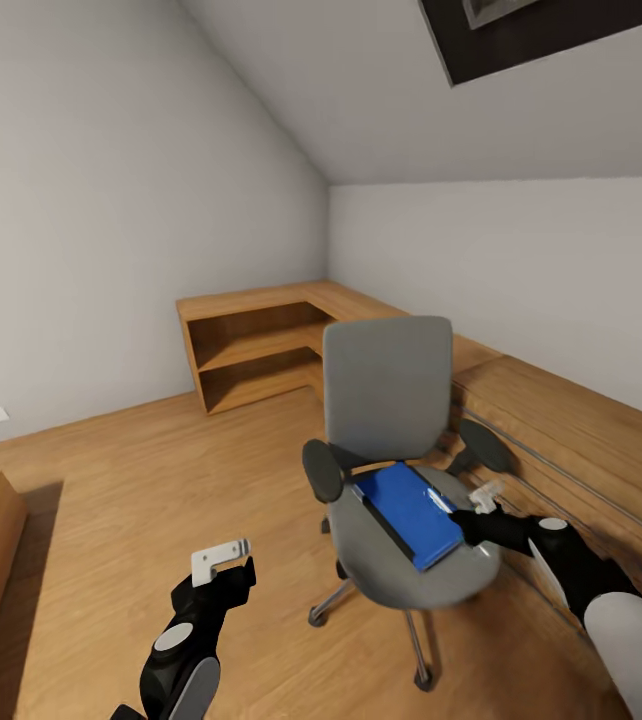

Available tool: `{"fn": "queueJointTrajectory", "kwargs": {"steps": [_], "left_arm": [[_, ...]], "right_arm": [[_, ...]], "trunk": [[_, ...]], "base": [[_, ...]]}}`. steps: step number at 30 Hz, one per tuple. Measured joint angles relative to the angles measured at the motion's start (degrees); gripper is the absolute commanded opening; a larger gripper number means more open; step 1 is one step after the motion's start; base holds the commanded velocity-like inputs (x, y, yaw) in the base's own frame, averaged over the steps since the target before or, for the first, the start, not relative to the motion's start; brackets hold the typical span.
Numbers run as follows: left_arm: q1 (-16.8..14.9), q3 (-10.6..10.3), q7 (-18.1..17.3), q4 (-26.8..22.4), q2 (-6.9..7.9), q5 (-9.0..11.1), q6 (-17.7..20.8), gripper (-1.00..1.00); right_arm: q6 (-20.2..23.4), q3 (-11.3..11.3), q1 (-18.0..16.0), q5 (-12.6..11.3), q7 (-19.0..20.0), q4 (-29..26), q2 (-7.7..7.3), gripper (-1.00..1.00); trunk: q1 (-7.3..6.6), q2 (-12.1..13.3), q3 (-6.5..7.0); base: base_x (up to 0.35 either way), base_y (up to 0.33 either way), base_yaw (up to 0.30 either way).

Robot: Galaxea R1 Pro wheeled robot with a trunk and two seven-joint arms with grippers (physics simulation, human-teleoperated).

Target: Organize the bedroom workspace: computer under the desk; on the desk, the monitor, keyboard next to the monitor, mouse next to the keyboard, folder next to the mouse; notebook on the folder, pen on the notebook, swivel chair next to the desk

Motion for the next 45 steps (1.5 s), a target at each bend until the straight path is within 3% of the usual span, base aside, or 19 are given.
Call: {"fn": "queueJointTrajectory", "kwargs": {"steps": [2,4,7,17,19,24,28,33,37,45], "left_arm": [[0.0,-0.02,0.0,-0.01,0.0,0.0,0.0,1.0],[0.0,-0.03,0.0,0.0,0.0,0.0,0.0,1.0],[0.0,-0.03,0.01,-0.01,0.0,0.0,0.0,1.0],[0.0,-0.04,0.08,-0.02,-0.01,-0.05,-0.07,1.0],[0.0,-0.04,0.09,-0.03,0.01,-0.07,-0.08,1.0],[-0.01,-0.05,0.1,-0.03,0.0,-0.08,-0.08,1.0],[-0.01,-0.11,0.1,-0.03,0.0,-0.08,-0.12,1.0],[-0.01,-0.18,0.1,-0.09,0.0,-0.08,-0.16,1.0],[0.0,-0.26,0.1,-0.11,0.0,-0.08,-0.17,1.0],[0.0,-0.37,0.1,-0.11,-0.02,-0.08,-0.17,1.0]], "right_arm": [[3.62,-3.7,0.02,-0.21,-0.53,-2.72,0.09,-1.0],[6.54,-5.94,0.06,-0.23,-1.54,-4.58,0.19,-1.0],[9.09,-7.33,0.06,-0.35,-4.4,-5.96,0.37,-1.0],[11.32,-8.3,0.52,-0.55,-14.25,-8.92,2.79,-1.0],[13.56,-8.44,5.19,-0.55,-16.69,-17.65,4.58,-1.0],[18.93,-8.54,11.28,-0.55,-19.66,-30.55,6.7,-1.0],[23.44,-8.65,15.68,-0.56,-23.71,-40.39,9.37,-1.0],[26.28,-8.79,17.21,-0.6,-26.66,-44.18,11.17,-1.0],[27.02,-8.94,17.59,-0.64,-27.4,-45.08,11.65,-1.0],[27.31,-11.57,17.76,-0.89,-27.73,-45.93,11.92,-1.0]], "trunk": [[-0.44,0.8,0.36],[-0.88,1.61,0.72],[-1.54,2.81,1.26],[-3.74,6.82,3.05],[-4.19,7.62,3.41],[-5.3,9.62,4.31],[-6.18,11.23,5.03],[-7.28,13.24,5.93],[-8.16,14.84,6.64],[-9.91,18.05,8.08]], "base": [[-0.28,-0.24,0.0],[-0.279,-0.241,0.0],[-0.279,-0.242,0.0],[-0.259,-0.224,0.0],[-0.105,-0.088,0.0],[-0.042,-0.035,0.0],[-0.011,-0.009,0.0],[-0.003,-0.003,0.0],[-0.001,-0.001,0.0],[0.0,0.0,0.0]]}}
